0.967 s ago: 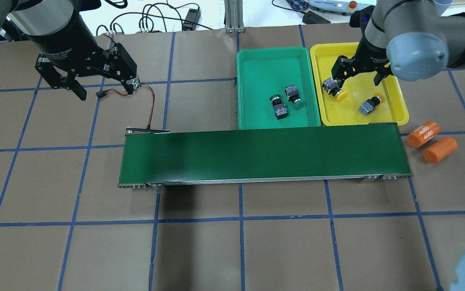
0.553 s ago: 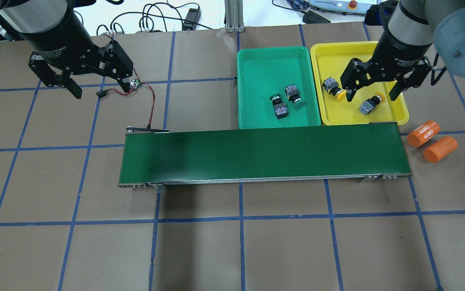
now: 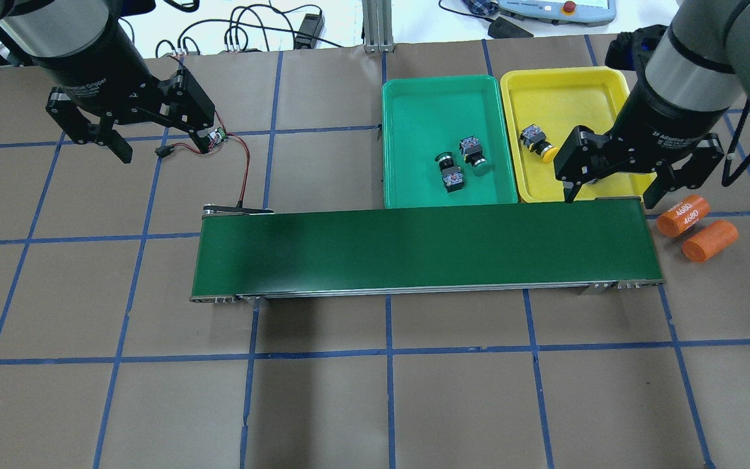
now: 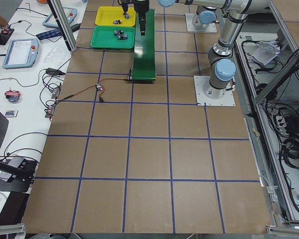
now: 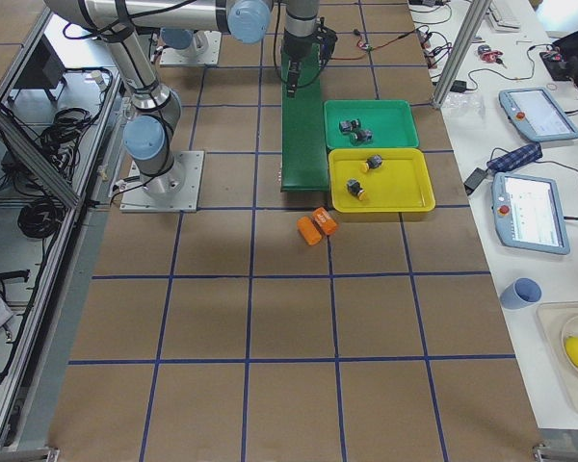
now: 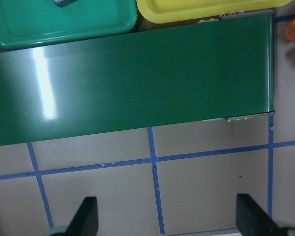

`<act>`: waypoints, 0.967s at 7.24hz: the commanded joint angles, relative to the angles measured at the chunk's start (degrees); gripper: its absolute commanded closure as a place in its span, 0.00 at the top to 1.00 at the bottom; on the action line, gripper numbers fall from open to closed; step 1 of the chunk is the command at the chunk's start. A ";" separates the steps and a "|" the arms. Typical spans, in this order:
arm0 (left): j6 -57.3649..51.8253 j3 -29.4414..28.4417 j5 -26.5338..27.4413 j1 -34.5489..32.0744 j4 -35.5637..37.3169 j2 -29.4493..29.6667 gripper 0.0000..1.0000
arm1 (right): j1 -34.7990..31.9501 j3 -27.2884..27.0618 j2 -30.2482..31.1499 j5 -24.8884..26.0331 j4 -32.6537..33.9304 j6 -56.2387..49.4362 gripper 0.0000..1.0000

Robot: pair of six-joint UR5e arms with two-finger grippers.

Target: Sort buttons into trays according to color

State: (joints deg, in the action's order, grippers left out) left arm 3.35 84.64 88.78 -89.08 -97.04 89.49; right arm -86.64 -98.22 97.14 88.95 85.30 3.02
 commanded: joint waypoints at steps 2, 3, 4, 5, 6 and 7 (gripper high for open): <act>0.17 -0.01 0.52 0.22 -2.02 -2.13 1.00 | -2.92 -1.54 1.73 -0.09 0.91 0.42 1.00; 0.25 -0.53 0.70 0.31 -1.93 -2.04 1.00 | -2.75 -1.45 2.08 0.17 2.66 0.06 1.00; 0.25 -1.14 0.70 0.66 -1.93 -2.04 1.00 | -2.40 -1.71 2.35 0.26 2.93 -0.11 1.00; 0.08 -1.58 0.52 1.19 -2.36 -2.04 1.00 | -2.31 -1.89 2.44 0.08 2.94 -0.11 1.00; -0.01 -1.41 0.61 1.28 -2.71 -2.13 1.00 | -2.22 -1.89 2.44 0.08 3.02 -0.03 1.00; -0.27 -1.85 1.31 2.41 -3.67 -2.22 1.00 | -2.22 -1.89 2.52 0.08 3.03 0.58 1.00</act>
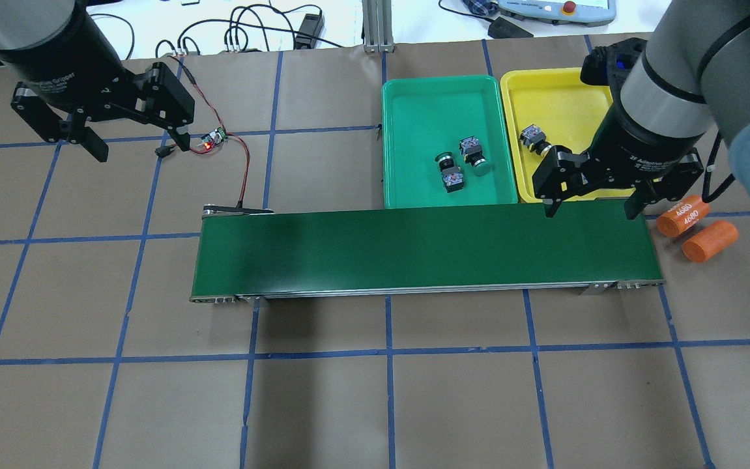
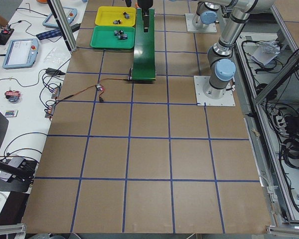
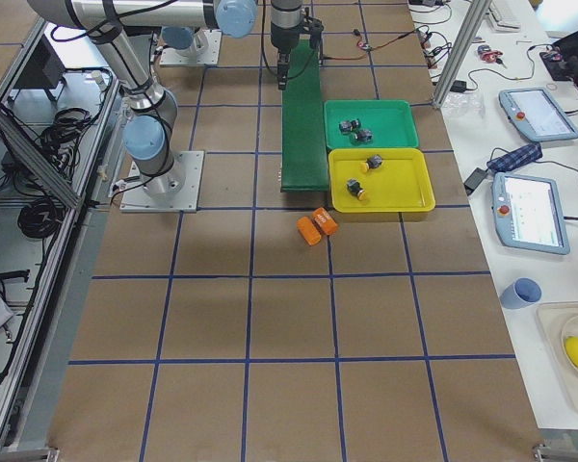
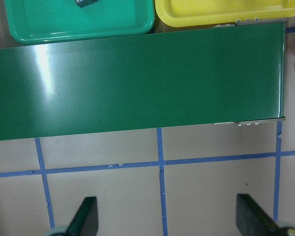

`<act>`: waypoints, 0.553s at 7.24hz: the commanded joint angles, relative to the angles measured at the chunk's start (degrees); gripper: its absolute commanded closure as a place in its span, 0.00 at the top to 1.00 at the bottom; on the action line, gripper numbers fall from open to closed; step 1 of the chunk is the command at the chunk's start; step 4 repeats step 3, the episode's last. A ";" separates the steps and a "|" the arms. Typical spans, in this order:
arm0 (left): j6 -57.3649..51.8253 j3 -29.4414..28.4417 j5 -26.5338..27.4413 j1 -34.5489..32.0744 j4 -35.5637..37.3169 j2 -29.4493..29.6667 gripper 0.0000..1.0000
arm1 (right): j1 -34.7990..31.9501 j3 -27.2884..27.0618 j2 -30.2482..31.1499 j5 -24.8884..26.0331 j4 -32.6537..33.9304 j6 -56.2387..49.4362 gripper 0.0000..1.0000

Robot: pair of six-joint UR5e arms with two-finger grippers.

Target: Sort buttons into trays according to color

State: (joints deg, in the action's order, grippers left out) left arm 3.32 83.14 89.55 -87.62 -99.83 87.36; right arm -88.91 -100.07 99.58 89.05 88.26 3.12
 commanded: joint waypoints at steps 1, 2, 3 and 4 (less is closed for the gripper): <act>-0.25 -0.09 0.36 1.05 -0.89 0.17 1.00 | -0.12 -0.04 0.09 -0.02 0.15 0.66 1.00; -0.25 0.52 0.36 0.96 -0.98 -0.09 1.00 | -0.12 -0.04 0.09 -0.02 0.24 0.83 1.00; -0.25 -0.17 0.54 1.13 -0.98 0.35 1.00 | -0.12 -0.04 0.09 -0.02 0.24 0.83 1.00; -0.25 -0.17 0.54 1.13 -0.98 0.35 1.00 | -0.12 -0.04 0.09 -0.02 0.24 0.83 1.00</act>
